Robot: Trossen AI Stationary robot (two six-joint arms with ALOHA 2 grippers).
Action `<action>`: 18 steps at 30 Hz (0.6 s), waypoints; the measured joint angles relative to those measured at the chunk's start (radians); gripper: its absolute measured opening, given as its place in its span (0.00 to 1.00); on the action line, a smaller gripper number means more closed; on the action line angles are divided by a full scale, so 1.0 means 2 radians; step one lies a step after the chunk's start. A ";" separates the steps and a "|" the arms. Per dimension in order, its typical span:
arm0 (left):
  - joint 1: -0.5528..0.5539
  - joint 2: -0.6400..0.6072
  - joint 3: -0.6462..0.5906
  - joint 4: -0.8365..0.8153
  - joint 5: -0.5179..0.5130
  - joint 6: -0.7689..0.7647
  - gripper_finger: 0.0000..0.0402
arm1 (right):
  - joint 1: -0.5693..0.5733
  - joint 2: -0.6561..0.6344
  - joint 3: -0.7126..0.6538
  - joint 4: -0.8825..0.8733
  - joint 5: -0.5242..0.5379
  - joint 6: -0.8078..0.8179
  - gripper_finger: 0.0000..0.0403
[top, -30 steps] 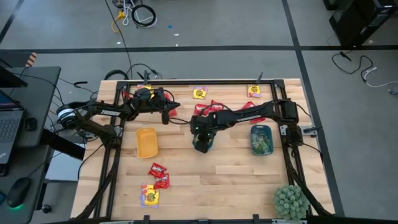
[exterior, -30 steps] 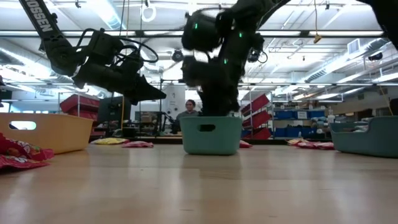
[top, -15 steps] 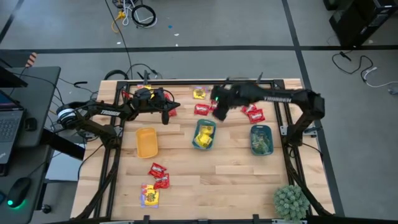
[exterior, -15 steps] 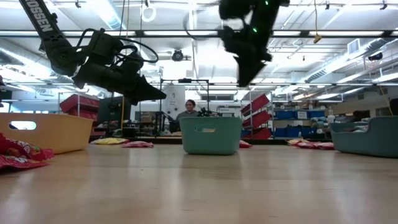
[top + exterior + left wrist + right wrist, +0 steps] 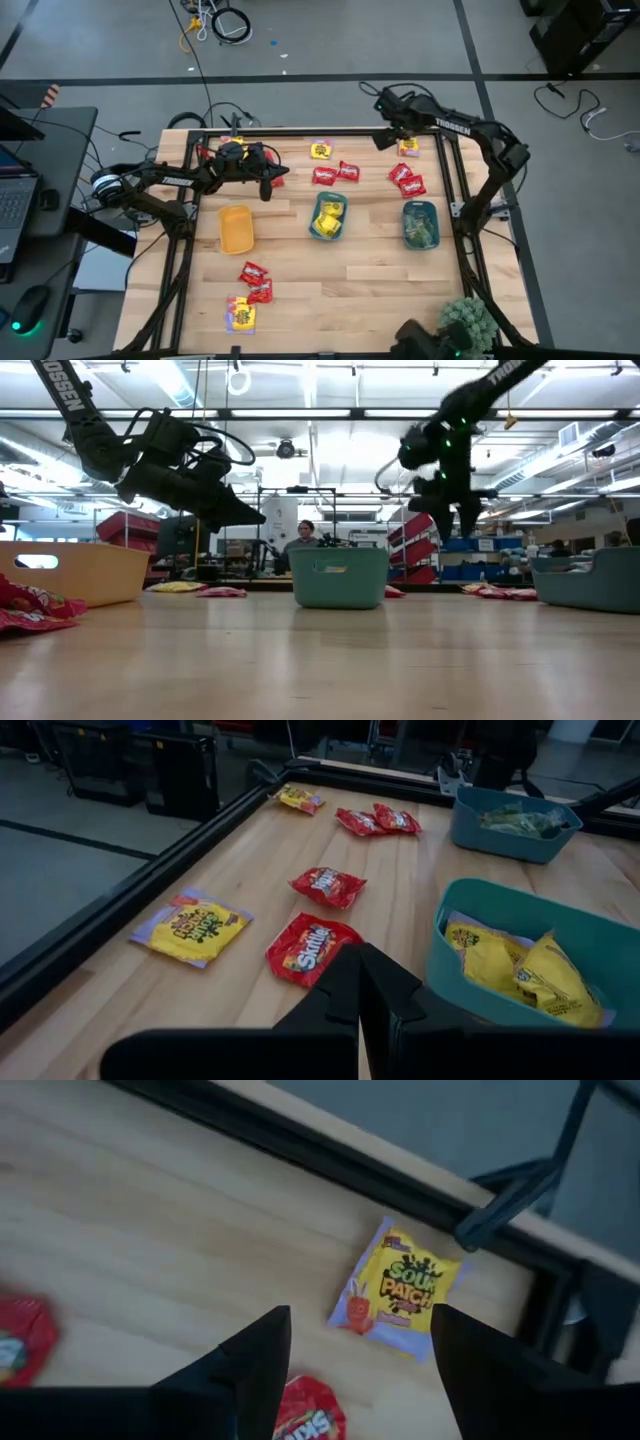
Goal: Sort candy
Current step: Put the yellow candy pack into the green bin
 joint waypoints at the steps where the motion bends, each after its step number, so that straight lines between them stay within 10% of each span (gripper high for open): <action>1: 0.000 0.000 0.000 -0.001 0.000 0.000 0.00 | -0.010 0.000 -0.009 0.011 -0.008 0.004 0.57; 18: 0.000 0.000 0.000 -0.005 0.000 0.000 0.00 | -0.060 0.000 -0.088 0.112 -0.029 -0.006 0.38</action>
